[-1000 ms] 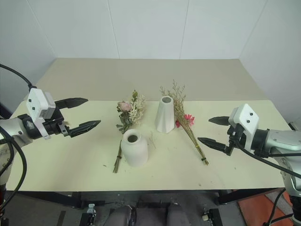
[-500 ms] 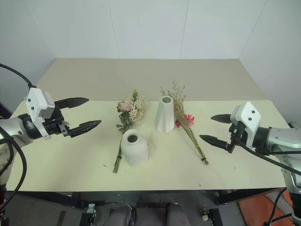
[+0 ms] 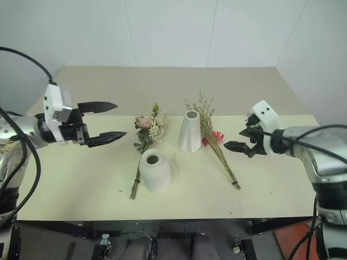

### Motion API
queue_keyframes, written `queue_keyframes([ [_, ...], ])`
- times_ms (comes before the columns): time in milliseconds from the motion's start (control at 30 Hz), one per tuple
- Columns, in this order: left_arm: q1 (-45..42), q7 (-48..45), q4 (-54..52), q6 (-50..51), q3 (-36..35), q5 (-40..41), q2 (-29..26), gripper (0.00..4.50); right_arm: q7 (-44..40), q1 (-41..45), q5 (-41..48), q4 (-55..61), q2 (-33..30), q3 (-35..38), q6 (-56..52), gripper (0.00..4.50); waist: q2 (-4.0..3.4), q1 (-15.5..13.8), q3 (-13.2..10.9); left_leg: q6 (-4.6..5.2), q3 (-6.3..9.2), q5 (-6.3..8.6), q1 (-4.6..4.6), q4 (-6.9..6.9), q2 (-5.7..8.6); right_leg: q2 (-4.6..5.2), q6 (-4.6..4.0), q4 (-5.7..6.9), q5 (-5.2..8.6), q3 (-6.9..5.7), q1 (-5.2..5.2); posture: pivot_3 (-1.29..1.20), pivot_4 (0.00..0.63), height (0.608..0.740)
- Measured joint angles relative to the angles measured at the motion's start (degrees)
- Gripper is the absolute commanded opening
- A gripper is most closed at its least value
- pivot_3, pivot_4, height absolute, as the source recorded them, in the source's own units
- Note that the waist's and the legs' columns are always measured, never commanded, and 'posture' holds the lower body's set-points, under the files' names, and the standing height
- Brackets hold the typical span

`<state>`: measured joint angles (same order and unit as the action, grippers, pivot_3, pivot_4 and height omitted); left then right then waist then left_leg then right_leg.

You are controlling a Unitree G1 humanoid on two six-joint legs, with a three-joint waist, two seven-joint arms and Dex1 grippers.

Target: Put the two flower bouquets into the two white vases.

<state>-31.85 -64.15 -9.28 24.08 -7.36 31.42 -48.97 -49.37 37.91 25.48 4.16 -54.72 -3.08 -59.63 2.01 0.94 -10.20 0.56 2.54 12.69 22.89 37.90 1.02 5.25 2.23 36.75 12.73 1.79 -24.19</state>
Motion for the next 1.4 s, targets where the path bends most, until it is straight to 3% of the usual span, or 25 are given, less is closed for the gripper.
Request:
queue_keyframes([
  [233, -6.18, -5.32, 5.72, -2.71, 4.56, -1.53, 2.51, 4.50, -7.30, 7.89, -5.35, -10.14, 0.19, -16.28, -2.52, 4.46, 0.00, 0.06, -0.01, 0.00, -0.01, 0.00, 0.09, 0.01, 0.01, 0.00, 0.01, -0.01, 0.00, -0.02, -0.08, 0.00, 0.150, 0.740],
  [433, -8.36, -6.14, 8.19, -4.36, 6.58, -3.30, 5.08, 4.50, -11.14, 10.24, -11.33, -16.33, 2.87, -23.95, -0.47, 4.46, -0.01, 0.18, -0.01, 0.00, 0.00, 0.00, 0.10, 0.01, 0.02, 0.01, 0.01, 0.03, 0.00, -0.02, -0.11, 0.00, 0.150, 0.740],
  [533, -8.85, -6.38, 8.80, -4.43, 6.60, -3.47, 5.47, 4.50, -12.08, 10.42, -12.87, -17.65, 3.45, -23.94, 0.97, 3.86, 0.00, 0.27, 0.00, 0.00, 0.01, 0.00, 0.04, 0.01, 0.01, 0.00, 0.01, 0.04, 0.00, -0.02, -0.06, 0.00, 0.150, 0.740],
  [867, -9.53, -7.22, 9.84, -4.56, 6.60, -4.32, 5.90, 4.50, -12.38, 9.96, -15.45, -18.50, 4.93, -22.81, 3.99, 0.45, 0.00, 0.23, -0.01, 0.00, 0.02, 0.00, 0.06, 0.01, 0.02, 0.00, 0.01, 0.05, 0.00, -0.02, -0.08, 0.00, 0.150, 0.740],
  [900, -9.88, -7.27, 10.14, -4.74, 6.60, -4.37, 6.03, 4.50, -11.88, 9.96, -15.46, -18.46, 5.10, -22.15, 3.59, 0.11, -0.01, 0.20, -0.01, 0.00, 0.02, 0.00, 0.06, 0.01, 0.02, 0.01, 0.01, 0.05, 0.00, -0.02, -0.08, 0.00, 0.150, 0.740],
  [933, -10.04, -7.30, 10.15, -4.91, 6.60, -4.38, 6.07, 4.50, -11.47, 9.97, -15.46, -18.49, 5.25, -21.55, 3.01, 0.05, 0.00, 0.21, -0.01, 0.00, 0.02, 0.00, 0.06, 0.01, 0.02, 0.00, 0.02, 0.04, -0.01, -0.02, -0.08, 0.00, 0.150, 0.740],
  [1133, -10.88, -7.26, 10.32, -5.44, 6.93, -4.82, 7.13, 4.50, 2.52, 13.40, -17.22, -26.23, 12.05, -12.29, -5.88, 0.05, -0.01, 0.30, -0.01, 0.00, 0.02, 0.00, 0.06, 0.01, 0.02, 0.00, -0.01, 0.11, -0.02, -0.01, -0.11, 0.00, 0.150, 0.740],
  [1267, -10.95, -7.32, 10.35, -5.45, 6.93, -4.83, 7.27, 4.50, 16.19, 14.28, -17.51, -28.26, 16.36, 1.86, -4.81, 0.05, -0.01, 0.11, -0.01, 0.00, 0.02, 0.00, 0.19, 0.01, 0.05, 0.02, 0.00, 0.08, -0.03, -0.01, -0.21, 0.00, 0.150, 0.740],
  [1400, -10.94, -7.51, 10.72, -5.45, 6.93, -4.83, 7.31, 4.50, 25.05, 14.73, -14.74, -23.03, 22.70, 15.16, 3.36, 0.05, -0.02, 0.48, -0.01, 0.00, 0.01, 0.00, 0.19, 0.00, 0.03, 0.01, 0.00, 0.16, -0.03, 0.03, -0.26, 0.00, 0.150, 0.740],
])
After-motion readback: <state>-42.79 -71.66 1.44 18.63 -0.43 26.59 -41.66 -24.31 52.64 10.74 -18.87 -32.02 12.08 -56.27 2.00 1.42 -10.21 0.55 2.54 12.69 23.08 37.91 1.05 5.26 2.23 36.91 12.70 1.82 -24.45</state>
